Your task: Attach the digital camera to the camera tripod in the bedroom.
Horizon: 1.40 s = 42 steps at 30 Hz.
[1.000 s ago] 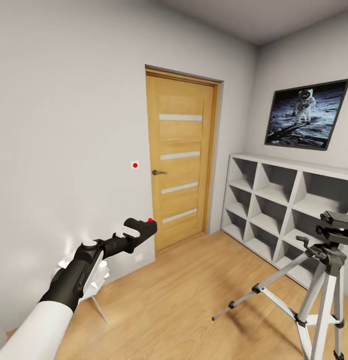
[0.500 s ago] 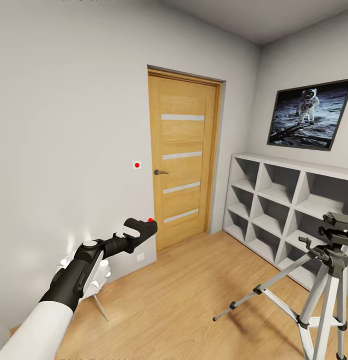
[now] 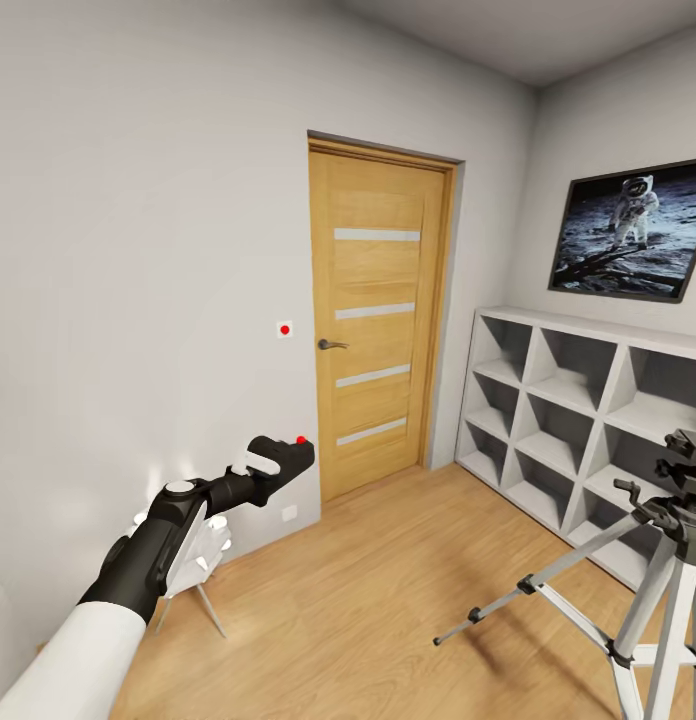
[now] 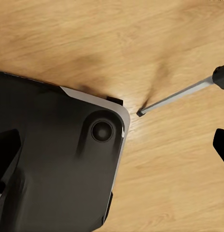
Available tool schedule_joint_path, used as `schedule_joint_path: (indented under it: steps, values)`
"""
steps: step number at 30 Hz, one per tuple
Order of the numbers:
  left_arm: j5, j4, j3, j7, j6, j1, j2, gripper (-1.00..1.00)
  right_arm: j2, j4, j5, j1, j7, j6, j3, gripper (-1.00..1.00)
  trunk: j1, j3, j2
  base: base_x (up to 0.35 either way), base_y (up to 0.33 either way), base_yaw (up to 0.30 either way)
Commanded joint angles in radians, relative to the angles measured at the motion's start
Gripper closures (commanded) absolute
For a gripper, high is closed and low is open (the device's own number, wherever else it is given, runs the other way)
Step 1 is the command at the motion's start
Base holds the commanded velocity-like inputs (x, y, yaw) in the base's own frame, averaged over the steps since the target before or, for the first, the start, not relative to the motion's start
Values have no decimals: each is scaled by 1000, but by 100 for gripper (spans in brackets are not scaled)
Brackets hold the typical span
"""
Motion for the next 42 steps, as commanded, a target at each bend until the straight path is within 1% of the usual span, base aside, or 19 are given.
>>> schedule_joint_path:
  steps: [1,6,28,39,42]
  values:
    - [-10,-1,0,-8,1,0,0,100,0,4,8,-1,0,-6,0,-100,0,0,-1,0,0,2]
    - [-10,-1,-1,-8,1,0,0,100,0,4,8,-1,0,-6,0,-100,0,0,-1,-97,0,1]
    - [-10,-1,-1,-8,1,0,0,100,0,4,8,-1,0,-6,0,-100,0,0,-1,-179,0,0]
    - [-10,-1,-1,-8,0,0,-2,100,0,4,8,-1,0,-6,0,-100,0,0,-1,-31,0,0]
    - [-10,-4,0,-7,0,0,-11,100,0,4,8,-1,0,-6,0,-100,0,0,-1,-2,0,0]
